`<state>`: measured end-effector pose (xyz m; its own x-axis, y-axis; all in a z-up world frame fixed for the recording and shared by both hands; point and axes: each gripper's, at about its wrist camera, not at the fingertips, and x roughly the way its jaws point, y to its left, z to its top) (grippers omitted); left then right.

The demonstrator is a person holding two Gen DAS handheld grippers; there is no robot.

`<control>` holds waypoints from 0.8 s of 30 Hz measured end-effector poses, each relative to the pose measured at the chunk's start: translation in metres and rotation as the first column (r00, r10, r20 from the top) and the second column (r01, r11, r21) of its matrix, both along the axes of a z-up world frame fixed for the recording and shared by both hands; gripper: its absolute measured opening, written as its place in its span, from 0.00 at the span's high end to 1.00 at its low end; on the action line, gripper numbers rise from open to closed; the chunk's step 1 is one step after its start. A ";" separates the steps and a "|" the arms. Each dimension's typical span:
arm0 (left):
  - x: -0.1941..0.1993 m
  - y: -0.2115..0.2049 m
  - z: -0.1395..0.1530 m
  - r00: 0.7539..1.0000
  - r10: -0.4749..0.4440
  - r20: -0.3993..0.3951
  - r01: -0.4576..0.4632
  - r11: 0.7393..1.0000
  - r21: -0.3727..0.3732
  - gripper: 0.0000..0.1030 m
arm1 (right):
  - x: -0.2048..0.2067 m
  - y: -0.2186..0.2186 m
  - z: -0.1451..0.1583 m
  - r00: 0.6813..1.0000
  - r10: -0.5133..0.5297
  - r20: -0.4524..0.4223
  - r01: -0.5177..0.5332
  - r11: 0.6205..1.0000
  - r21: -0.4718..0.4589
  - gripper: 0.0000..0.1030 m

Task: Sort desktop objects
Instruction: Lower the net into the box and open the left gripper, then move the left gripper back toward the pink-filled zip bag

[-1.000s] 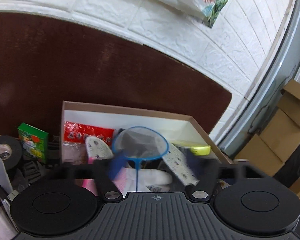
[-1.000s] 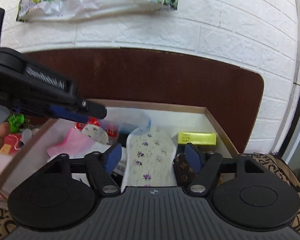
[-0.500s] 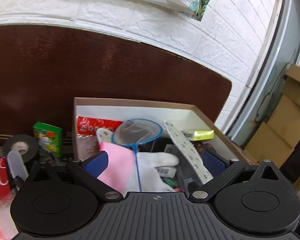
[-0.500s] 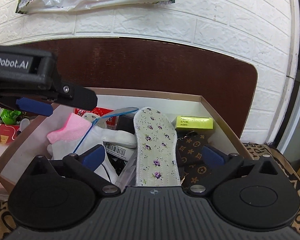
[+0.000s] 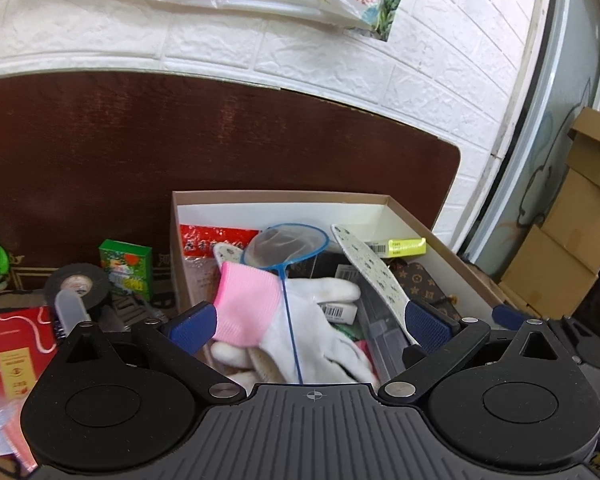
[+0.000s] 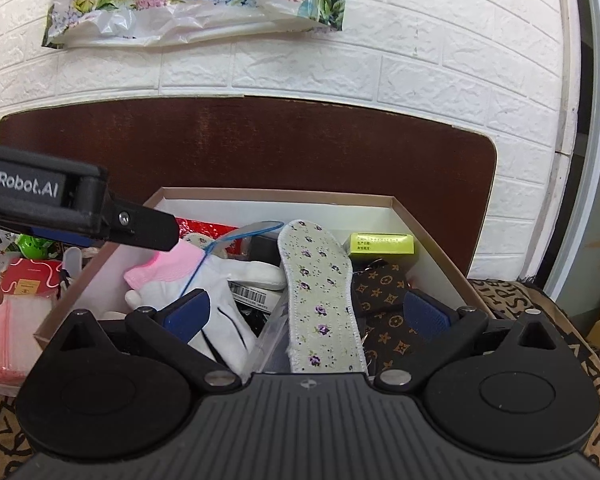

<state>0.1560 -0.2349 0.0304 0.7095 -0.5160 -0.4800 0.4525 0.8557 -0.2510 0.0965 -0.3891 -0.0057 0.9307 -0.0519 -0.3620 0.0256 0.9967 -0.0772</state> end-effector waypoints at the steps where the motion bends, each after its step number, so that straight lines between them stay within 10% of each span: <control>1: -0.004 0.002 0.001 1.000 0.001 0.003 -0.001 1.000 0.002 0.00 | -0.004 0.002 0.002 1.000 0.003 0.004 -0.003 1.000 -0.002 0.01; 24: -0.114 0.110 -0.037 0.994 0.078 -0.077 -0.082 0.996 -0.042 0.00 | -0.091 0.091 -0.014 0.990 0.142 0.014 -0.142 0.990 -0.012 0.00</control>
<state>0.0419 -0.1249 -0.0070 0.7122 -0.4816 -0.5108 0.3616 0.8753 -0.3211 0.0054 -0.2981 -0.0197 0.9342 0.0774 -0.3483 -0.1152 0.9894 -0.0889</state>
